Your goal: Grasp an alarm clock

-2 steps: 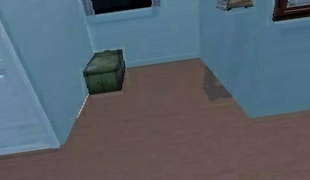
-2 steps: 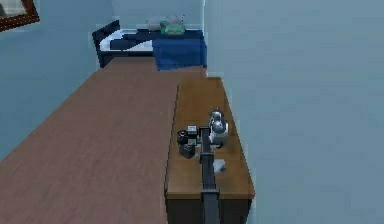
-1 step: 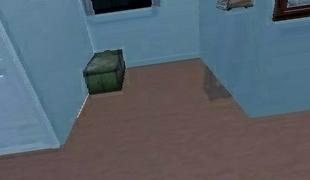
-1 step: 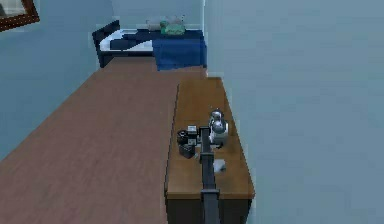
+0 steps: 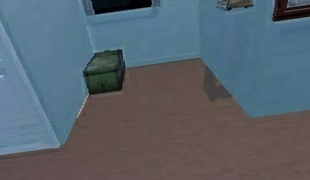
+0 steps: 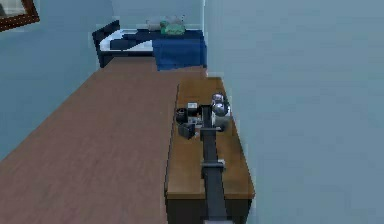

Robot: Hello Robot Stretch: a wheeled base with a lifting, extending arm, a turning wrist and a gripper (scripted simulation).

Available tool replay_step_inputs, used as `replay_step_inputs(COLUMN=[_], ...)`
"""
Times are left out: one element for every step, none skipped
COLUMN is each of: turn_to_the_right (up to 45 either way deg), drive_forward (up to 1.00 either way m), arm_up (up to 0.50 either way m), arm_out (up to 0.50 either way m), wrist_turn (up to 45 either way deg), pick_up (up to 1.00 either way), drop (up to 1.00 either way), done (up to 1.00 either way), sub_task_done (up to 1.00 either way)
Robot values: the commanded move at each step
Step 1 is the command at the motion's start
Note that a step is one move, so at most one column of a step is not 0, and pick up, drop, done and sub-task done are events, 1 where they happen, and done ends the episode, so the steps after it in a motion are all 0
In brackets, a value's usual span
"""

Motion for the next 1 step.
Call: replay_step_inputs(turn_to_the_right=[0.0], drive_forward=[0.00], arm_up=[0.00], arm_out=[0.00], wrist_turn=[0.0], pick_up=[0.00], drop=[0.00], done=[1.00], sub_task_done=[0.00])
